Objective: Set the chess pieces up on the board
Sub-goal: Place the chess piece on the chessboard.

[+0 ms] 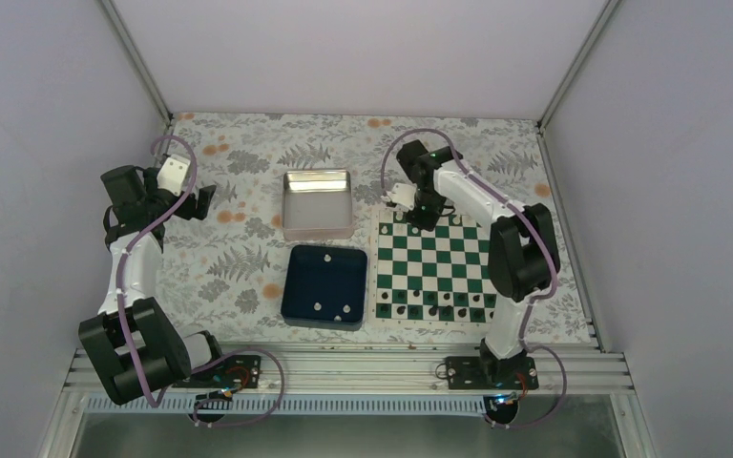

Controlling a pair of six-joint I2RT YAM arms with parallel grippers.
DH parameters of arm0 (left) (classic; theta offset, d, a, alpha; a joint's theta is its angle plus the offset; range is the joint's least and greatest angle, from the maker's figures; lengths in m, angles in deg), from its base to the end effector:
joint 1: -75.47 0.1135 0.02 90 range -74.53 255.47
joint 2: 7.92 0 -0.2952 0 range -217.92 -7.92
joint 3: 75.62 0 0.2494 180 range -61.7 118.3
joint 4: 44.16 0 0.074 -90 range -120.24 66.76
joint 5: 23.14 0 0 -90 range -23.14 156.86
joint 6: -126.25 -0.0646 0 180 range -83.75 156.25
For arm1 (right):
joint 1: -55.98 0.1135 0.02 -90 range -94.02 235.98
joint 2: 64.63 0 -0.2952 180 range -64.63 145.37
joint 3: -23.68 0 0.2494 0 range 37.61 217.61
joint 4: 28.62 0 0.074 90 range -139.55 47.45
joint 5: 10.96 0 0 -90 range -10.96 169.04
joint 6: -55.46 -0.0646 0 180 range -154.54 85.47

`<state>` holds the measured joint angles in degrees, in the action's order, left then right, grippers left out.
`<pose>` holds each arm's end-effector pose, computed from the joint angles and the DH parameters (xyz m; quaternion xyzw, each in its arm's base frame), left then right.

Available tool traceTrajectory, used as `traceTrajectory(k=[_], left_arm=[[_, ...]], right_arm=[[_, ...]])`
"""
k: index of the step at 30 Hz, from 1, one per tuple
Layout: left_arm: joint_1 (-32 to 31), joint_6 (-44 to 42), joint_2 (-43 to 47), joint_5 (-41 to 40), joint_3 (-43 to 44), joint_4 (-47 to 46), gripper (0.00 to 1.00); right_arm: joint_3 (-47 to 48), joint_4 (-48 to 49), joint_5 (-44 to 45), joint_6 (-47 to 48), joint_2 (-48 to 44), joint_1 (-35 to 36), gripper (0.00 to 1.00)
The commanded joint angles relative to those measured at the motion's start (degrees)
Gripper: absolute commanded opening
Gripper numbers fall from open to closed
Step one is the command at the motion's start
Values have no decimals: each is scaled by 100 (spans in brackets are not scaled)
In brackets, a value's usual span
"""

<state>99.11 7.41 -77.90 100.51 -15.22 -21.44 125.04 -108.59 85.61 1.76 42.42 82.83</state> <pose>0.2643 0.0766 0.2811 0.1776 0.8312 -0.0232 0.5264 0.3292 0.1583 0.2332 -0.5205 0.8511 -0.0602 0.0330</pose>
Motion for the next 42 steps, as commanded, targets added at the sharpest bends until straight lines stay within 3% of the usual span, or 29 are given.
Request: traceTrajectory(k=[1,11,25,36,42], left_arm=[[44,45,63,155,26,-27,100],[44,38,55,142,28,-18,100],[44,19,-11,142,20,-36,100],[44,10,-21,142,26,-27,100],[44,10,10,166,28,-10,100]], right_arm=[[-176,413,-144,223,295,-254,7],[-249,831,-92,356,983,-679,8],[-95,850,-153,398,1216,-760,9],[81,514,-254,346,881,-760,22],[340,54,-439,344,419,-720,24]])
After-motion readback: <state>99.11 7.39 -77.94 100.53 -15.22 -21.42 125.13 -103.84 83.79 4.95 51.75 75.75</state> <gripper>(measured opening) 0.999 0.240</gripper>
